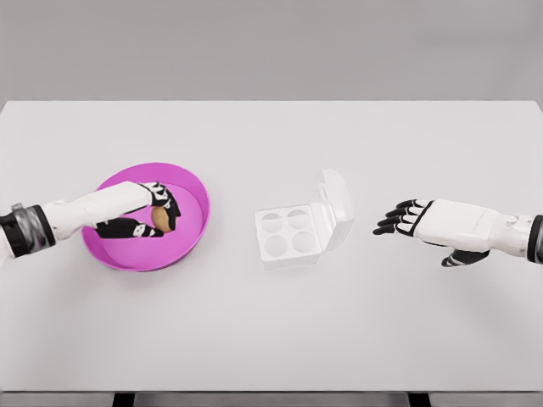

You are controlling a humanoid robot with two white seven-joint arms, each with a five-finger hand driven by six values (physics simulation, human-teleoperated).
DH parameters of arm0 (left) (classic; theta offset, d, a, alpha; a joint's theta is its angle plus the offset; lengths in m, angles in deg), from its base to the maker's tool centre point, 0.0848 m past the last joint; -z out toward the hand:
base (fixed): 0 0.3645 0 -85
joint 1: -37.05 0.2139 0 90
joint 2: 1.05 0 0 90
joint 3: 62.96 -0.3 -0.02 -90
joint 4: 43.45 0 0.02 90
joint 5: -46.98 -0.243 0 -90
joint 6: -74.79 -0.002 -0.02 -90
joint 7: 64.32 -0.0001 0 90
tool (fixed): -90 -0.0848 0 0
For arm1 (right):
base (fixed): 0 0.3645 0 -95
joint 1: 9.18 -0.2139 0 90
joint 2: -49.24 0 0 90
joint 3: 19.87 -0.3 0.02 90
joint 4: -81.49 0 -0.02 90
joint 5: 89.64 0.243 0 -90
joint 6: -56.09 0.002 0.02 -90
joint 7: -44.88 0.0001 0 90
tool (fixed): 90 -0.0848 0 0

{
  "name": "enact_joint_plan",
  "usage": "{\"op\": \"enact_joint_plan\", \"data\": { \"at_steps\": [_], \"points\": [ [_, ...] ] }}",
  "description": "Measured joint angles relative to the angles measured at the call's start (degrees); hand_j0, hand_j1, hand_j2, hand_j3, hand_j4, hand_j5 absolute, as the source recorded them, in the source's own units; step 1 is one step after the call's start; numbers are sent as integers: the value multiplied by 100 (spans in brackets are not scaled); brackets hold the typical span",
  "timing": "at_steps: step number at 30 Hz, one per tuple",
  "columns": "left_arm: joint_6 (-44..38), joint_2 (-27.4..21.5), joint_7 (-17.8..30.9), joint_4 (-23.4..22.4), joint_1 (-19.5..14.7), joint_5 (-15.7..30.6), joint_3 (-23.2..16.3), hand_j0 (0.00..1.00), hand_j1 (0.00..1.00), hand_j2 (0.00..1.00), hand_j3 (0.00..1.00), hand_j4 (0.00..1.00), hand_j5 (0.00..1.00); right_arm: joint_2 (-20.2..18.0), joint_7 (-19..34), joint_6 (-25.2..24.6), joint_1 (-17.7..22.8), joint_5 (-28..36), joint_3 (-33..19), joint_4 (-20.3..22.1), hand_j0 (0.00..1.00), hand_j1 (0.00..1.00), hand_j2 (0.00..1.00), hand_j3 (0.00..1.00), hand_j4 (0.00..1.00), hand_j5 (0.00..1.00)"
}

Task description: Pack egg into the box and close the box lid

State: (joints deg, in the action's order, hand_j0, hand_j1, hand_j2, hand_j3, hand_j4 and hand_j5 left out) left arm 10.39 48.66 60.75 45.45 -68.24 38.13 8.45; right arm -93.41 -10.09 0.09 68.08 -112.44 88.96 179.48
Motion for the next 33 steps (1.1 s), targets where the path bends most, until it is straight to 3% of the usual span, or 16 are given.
{"op": "enact_joint_plan", "data": {
  "at_steps": [33],
  "points": [
    [-16, 849, 0, 435, -88, -103, -44, 33, 33, 33, 33, 33, 33, -3, 0, 3, 9, 1, 2, -1, 100, 100, 100, 100, 100, 100]
  ]
}}
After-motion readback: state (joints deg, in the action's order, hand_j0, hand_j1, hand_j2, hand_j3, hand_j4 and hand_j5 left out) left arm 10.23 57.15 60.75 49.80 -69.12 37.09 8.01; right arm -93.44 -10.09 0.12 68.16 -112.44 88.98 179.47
